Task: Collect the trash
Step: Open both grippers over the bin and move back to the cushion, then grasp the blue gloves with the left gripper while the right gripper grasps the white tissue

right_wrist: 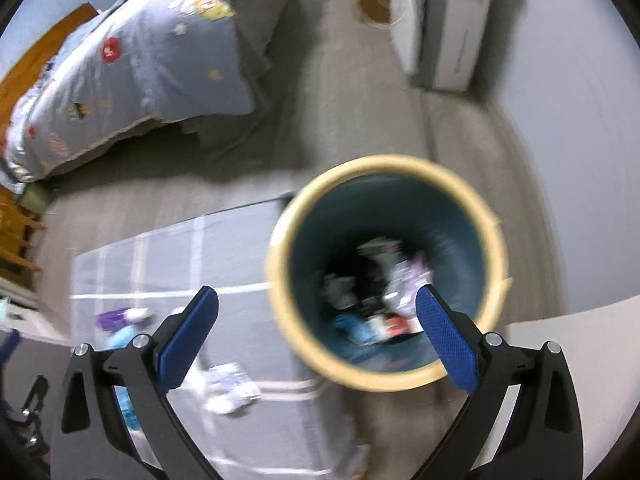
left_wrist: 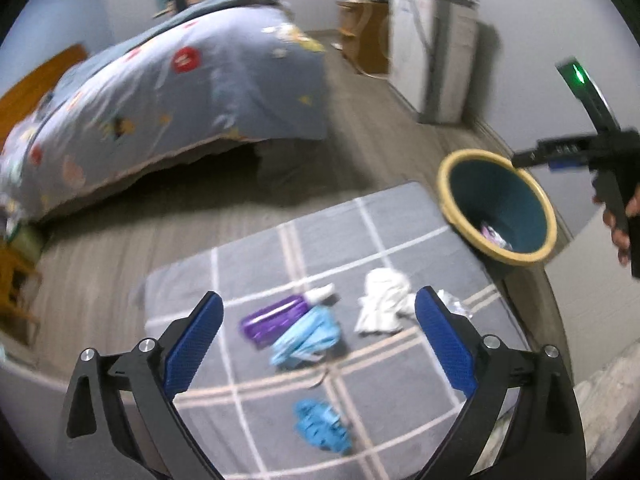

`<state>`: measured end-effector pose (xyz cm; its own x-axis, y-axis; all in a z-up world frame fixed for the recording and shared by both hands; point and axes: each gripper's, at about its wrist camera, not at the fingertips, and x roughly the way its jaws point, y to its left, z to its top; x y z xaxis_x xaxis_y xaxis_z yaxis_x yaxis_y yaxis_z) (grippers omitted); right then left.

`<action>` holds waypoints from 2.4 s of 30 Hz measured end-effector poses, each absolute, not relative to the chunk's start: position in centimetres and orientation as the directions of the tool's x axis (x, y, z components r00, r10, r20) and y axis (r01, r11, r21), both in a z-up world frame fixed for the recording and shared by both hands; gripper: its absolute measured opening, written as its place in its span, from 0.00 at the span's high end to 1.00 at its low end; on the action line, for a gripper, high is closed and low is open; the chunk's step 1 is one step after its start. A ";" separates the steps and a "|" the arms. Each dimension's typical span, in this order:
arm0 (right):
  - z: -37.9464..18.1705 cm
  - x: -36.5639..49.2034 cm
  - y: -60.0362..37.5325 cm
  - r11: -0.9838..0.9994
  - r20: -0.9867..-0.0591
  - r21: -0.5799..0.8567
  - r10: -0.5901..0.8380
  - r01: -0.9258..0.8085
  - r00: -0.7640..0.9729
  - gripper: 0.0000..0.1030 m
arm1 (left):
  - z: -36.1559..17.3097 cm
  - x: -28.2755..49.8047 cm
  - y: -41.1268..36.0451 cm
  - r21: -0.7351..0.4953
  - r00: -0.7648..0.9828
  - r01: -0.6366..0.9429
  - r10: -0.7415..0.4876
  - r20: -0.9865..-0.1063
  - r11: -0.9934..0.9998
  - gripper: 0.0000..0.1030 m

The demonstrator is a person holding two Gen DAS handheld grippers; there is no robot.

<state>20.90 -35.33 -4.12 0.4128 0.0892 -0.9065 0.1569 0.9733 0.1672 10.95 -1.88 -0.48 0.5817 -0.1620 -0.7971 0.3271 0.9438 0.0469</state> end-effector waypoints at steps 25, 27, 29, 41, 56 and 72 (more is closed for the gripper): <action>-9.9 16.9 -22.6 0.999 -0.950 0.031 0.024 0.019 0.312 0.06 | -12.6 5.9 1.8 0.035 0.412 0.129 -0.021 -0.911 0.991 0.07; -11.1 16.1 -22.8 0.996 -0.958 0.061 0.042 0.059 0.285 0.06 | -13.3 5.7 1.6 0.035 0.385 0.149 -0.025 -0.923 0.988 0.07; -12.3 15.5 -22.7 0.993 -0.967 0.080 0.057 0.086 0.249 0.06 | -13.9 5.7 1.3 0.065 0.377 0.176 -0.006 -0.926 0.982 0.07; -14.4 16.3 -18.7 0.999 -0.974 0.022 0.028 -0.031 0.227 0.21 | -15.9 6.6 1.4 -0.005 0.289 0.224 -0.071 -0.955 0.975 0.31; -16.3 17.1 -16.6 0.995 -0.986 -0.013 0.004 -0.104 0.165 0.76 | -15.2 6.9 0.5 -0.021 0.316 0.290 -0.116 -0.942 0.957 0.65; -7.2 15.7 -19.0 0.992 -0.933 0.074 0.106 -0.105 0.344 0.76 | -8.7 7.0 -0.6 -0.047 0.482 0.332 -0.213 -0.850 0.942 0.65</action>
